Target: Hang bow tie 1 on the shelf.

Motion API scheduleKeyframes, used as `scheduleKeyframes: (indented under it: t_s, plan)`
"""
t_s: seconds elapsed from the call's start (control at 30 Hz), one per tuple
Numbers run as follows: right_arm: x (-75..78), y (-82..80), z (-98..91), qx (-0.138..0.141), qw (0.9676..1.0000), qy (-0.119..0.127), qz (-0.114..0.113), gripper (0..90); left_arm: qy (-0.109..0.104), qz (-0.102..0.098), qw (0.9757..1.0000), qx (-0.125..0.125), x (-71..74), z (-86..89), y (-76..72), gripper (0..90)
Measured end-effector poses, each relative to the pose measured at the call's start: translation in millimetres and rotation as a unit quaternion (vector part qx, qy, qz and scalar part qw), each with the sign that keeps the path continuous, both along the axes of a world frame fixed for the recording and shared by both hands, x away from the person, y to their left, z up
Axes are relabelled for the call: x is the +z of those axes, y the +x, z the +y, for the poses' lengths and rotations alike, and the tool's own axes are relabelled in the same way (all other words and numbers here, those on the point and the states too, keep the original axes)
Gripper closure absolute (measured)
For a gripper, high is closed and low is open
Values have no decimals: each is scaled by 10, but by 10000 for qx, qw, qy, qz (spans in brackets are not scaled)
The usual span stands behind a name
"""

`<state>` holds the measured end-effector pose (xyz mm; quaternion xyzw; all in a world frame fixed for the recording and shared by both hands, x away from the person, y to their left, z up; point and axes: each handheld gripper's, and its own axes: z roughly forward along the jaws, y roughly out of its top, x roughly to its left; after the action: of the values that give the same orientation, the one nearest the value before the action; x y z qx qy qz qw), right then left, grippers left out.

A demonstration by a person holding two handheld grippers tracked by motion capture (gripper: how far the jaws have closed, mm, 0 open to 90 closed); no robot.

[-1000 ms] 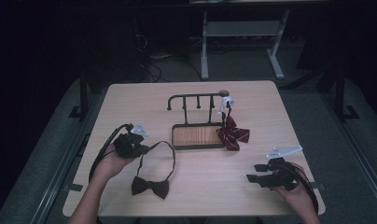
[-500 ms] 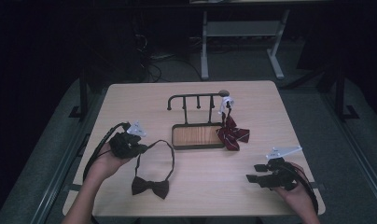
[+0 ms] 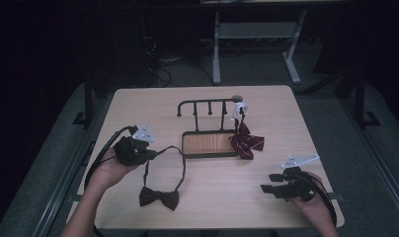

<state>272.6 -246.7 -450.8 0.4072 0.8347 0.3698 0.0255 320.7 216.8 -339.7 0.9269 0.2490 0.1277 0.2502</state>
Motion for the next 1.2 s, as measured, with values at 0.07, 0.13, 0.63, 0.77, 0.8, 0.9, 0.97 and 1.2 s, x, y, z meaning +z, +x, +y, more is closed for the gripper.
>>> scheduleKeyframes:
  t_s: [0.07,0.13,0.63,0.77,0.8,0.9,0.97,1.2]
  plan:
    - [-4,3,-6,14,10000,-2,-26,404,-13,-9,10000,-18,32,-7,-3,897]
    - [-5,3,-9,6,10000,14,-26,404,-34,6,10000,-30,57,-5,-1,897]
    - [-26,15,-37,26,10000,41,6,403,-39,-19,9998,-182,202,-57,15,897]
    - [-26,17,-53,-2,10000,68,32,401,-19,-24,9997,-224,230,-79,28,897]
    - [-24,16,-56,-11,10000,66,42,401,3,-48,9997,-250,236,-82,35,897]
    - [-22,15,-60,-13,10000,68,16,401,-65,-2,9996,-275,237,-96,44,897]
    - [-24,17,-57,6,10000,71,10,401,-59,-6,9995,-296,236,-100,58,897]
    - [-28,21,-52,10,10000,51,41,400,-117,28,9993,-355,271,-105,77,897]
